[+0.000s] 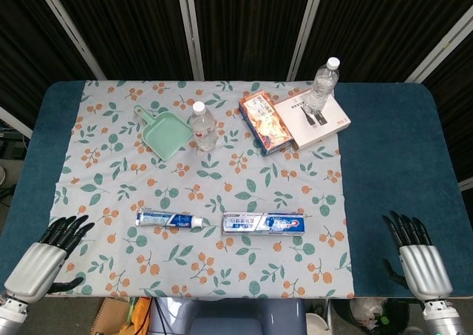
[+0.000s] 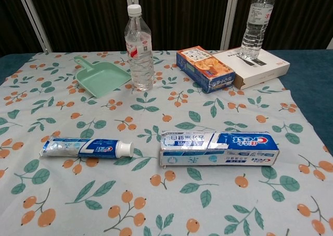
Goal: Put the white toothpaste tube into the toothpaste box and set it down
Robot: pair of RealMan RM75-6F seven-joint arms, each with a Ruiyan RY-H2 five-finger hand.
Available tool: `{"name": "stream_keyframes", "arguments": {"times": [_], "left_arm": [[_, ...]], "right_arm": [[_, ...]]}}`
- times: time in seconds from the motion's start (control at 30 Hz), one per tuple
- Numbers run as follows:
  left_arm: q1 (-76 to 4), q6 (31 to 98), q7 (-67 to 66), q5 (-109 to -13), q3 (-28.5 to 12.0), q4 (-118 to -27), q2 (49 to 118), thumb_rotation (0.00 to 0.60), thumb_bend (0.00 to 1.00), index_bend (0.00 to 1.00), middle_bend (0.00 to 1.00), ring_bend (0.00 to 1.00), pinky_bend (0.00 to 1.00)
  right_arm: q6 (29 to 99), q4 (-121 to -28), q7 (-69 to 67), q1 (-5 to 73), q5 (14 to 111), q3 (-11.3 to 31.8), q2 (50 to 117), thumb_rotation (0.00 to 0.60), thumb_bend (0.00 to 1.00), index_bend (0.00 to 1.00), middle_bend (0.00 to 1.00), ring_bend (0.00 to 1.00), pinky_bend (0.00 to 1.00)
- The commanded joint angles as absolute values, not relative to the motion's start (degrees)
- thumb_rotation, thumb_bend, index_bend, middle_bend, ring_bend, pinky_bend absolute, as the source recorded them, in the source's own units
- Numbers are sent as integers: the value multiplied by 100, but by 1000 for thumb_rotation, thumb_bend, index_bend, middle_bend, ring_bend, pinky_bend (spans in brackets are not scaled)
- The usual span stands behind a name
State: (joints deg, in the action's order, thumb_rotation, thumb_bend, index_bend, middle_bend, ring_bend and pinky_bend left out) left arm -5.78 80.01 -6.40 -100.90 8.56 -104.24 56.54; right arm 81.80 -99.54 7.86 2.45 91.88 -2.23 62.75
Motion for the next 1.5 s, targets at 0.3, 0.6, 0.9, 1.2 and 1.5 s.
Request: {"name": "stream_keyframes", "arguments": {"times": [0.3, 0.6, 0.9, 1.2, 1.5], "left_arm": [[-636, 7907, -615, -10085, 851, -10484, 5648, 600, 21, 0, 0, 0, 42], [-656, 7886, -479, -10092, 881, -10479, 5573, 600, 21, 0, 0, 0, 42], [-731, 7785, -234, -10114, 929, -10503, 5447, 600, 21, 0, 0, 0, 42], [-786, 7713, -112, -10131, 952, -10542, 5388, 600, 21, 0, 0, 0, 42], [-813, 7663, -69, -10109, 961, -10576, 5351, 600, 21, 6, 0, 0, 43]], "right_arm": [[6299, -11363, 1532, 1495, 8493, 218, 6616, 600, 352, 0, 0, 0, 0], [5413, -11310, 3267, 2496, 6639, 616, 8098, 600, 352, 0, 0, 0, 0], [5666, -10576, 4201, 3216, 5428, 954, 9477, 600, 352, 0, 0, 0, 0], [5791, -9926, 4206, 3567, 5226, 1067, 10062, 600, 351, 9, 55, 16, 2], [6035, -9510, 4235, 3643, 5181, 979, 10249, 600, 352, 398, 464, 409, 306]]}}
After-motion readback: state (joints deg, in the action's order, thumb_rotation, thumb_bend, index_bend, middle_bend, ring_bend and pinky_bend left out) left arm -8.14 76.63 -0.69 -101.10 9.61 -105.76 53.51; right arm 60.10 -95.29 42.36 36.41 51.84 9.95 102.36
